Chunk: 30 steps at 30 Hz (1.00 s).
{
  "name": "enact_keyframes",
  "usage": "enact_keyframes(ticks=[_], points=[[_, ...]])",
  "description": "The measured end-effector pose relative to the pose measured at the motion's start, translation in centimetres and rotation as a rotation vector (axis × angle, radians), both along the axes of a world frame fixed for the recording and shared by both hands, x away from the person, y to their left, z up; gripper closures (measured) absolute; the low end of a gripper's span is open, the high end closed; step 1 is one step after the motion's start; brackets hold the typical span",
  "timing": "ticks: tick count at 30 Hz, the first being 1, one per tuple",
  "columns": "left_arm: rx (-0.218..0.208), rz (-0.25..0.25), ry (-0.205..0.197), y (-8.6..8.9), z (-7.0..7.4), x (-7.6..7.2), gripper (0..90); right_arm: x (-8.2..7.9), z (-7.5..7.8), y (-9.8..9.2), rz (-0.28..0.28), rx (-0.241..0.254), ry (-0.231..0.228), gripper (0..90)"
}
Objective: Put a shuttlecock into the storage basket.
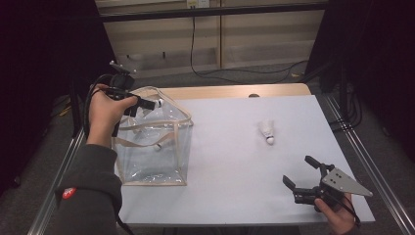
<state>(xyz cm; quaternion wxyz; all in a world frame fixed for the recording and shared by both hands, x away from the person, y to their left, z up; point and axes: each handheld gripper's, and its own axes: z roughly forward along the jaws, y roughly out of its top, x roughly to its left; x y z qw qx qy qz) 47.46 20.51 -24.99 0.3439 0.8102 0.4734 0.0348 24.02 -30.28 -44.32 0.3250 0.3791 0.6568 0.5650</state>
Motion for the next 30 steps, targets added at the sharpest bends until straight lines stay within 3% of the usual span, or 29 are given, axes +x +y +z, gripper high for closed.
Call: enact_keyframes(ticks=[22,30], points=[[0.023,0.026,-0.004,0.2,-1.1,0.6,87.8,0.0,0.0,0.0,0.004,-0.001,0.000,1.0],[0.023,0.058,-0.012,0.7,-1.5,0.8,87.5,0.0,0.0,0.1,0.006,-0.002,0.001,1.0]])
